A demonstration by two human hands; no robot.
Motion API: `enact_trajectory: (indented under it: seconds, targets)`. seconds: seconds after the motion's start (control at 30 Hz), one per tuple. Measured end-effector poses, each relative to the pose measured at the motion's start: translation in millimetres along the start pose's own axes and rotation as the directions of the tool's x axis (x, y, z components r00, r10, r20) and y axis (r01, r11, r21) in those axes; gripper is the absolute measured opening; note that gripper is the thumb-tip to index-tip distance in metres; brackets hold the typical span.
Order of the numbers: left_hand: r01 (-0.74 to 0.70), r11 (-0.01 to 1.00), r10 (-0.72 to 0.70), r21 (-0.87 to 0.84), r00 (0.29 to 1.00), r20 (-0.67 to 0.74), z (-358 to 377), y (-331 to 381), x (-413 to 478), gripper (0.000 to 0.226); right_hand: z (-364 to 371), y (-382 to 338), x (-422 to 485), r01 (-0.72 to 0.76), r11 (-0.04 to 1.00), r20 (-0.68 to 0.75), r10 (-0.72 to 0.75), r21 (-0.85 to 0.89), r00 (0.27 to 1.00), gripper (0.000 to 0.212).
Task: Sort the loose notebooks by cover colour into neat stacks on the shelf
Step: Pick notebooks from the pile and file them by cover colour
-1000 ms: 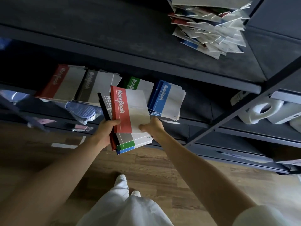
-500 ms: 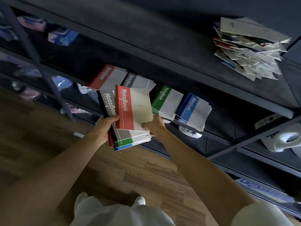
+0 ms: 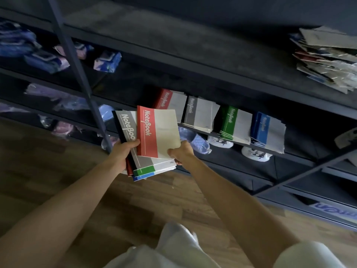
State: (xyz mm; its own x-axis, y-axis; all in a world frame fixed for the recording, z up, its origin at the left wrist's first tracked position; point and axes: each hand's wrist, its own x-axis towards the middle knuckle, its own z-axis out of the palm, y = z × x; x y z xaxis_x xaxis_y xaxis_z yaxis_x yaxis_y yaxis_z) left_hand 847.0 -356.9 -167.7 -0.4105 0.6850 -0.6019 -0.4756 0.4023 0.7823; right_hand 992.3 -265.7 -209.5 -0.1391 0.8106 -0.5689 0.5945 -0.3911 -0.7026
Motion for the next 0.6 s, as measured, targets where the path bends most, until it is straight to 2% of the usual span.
enact_trajectory:
  seconds: [0.1, 0.23, 0.4, 0.6]
  targets:
    - [0.04, 0.999, -0.04, 0.019, 0.999, 0.008, -8.6, 8.0, 15.5, 0.014, 2.4, -4.2, 7.4, -0.03, 0.999, -0.072, 0.028, -0.016, 0.997, 0.05]
    - [0.095, 0.995, -0.096, 0.015, 0.995, 0.03, -11.9, 18.7, 44.4, 0.026, -3.2, -18.5, 28.5, -0.072, 0.997, -0.132, 0.066, -0.042, 0.989, 0.046]
    - [0.091, 0.995, -0.093, 0.033, 0.994, 0.059, -14.3, 40.4, 84.0, 0.027, -9.7, -36.7, 65.4, -0.052, 0.981, -0.216, 0.01, -0.187, 0.976, 0.04]
    - [0.054, 0.998, -0.055, 0.023, 0.997, 0.051, -23.6, 70.6, 129.4, 0.038, 1.4, -54.7, 117.6, -0.051, 0.998, -0.285, 0.037, -0.041, 0.958, 0.028]
